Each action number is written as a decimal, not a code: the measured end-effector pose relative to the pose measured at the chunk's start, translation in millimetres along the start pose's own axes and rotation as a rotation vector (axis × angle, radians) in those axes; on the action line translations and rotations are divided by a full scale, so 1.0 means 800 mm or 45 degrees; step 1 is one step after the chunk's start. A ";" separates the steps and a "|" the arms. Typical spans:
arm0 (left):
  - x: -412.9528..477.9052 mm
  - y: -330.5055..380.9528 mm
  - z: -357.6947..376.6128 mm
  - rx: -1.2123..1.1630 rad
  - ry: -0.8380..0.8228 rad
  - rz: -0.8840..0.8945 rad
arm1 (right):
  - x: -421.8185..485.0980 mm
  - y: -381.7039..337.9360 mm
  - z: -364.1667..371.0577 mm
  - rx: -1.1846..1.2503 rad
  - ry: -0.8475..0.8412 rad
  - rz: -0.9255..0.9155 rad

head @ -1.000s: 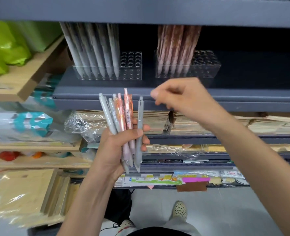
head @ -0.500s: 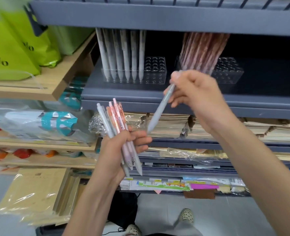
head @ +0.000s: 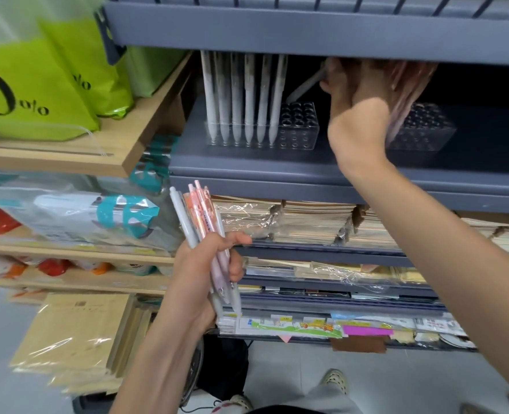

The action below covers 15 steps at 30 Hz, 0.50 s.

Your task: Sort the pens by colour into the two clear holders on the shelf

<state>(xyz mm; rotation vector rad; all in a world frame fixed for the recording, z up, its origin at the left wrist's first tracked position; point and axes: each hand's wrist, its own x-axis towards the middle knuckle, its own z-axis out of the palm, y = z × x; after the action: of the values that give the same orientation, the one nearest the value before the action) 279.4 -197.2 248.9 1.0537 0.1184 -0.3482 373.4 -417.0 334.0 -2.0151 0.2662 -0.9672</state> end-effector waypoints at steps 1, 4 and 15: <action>0.000 -0.002 -0.004 0.003 -0.011 -0.014 | 0.006 0.004 0.005 -0.124 -0.102 0.041; 0.000 -0.005 -0.013 0.001 -0.039 -0.051 | 0.027 -0.002 0.015 -0.163 -0.115 -0.037; -0.003 -0.003 -0.009 -0.032 -0.084 -0.069 | 0.070 -0.021 0.041 -0.638 -0.397 0.061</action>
<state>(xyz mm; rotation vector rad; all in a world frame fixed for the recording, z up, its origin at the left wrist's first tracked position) 276.8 -191.5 244.3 1.0143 0.0922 -0.4289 432.1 -414.8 366.4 -2.5650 0.4129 -0.5765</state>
